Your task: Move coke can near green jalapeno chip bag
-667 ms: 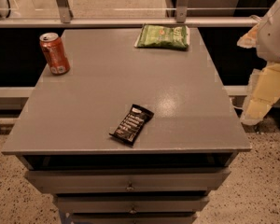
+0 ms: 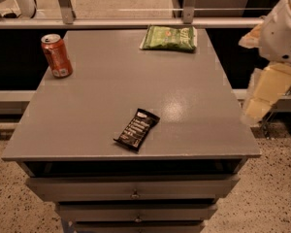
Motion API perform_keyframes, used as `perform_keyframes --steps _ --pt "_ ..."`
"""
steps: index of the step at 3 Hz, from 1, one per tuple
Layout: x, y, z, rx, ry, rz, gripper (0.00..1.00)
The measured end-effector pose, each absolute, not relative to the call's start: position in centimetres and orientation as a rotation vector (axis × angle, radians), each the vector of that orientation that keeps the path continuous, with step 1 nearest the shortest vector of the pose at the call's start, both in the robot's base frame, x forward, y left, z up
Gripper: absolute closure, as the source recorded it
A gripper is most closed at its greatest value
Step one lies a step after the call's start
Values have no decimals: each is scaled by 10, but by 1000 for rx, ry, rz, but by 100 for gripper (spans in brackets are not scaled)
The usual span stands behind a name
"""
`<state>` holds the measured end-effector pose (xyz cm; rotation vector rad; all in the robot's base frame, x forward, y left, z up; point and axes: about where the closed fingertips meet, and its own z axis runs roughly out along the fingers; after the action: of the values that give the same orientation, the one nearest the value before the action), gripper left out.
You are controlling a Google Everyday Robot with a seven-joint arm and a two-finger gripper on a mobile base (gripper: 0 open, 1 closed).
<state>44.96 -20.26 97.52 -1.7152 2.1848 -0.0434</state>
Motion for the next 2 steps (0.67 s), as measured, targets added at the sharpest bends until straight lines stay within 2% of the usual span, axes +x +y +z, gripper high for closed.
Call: perform_keyframes --steps 2 --pt "539 -86 990 -1584 1896 230 0"
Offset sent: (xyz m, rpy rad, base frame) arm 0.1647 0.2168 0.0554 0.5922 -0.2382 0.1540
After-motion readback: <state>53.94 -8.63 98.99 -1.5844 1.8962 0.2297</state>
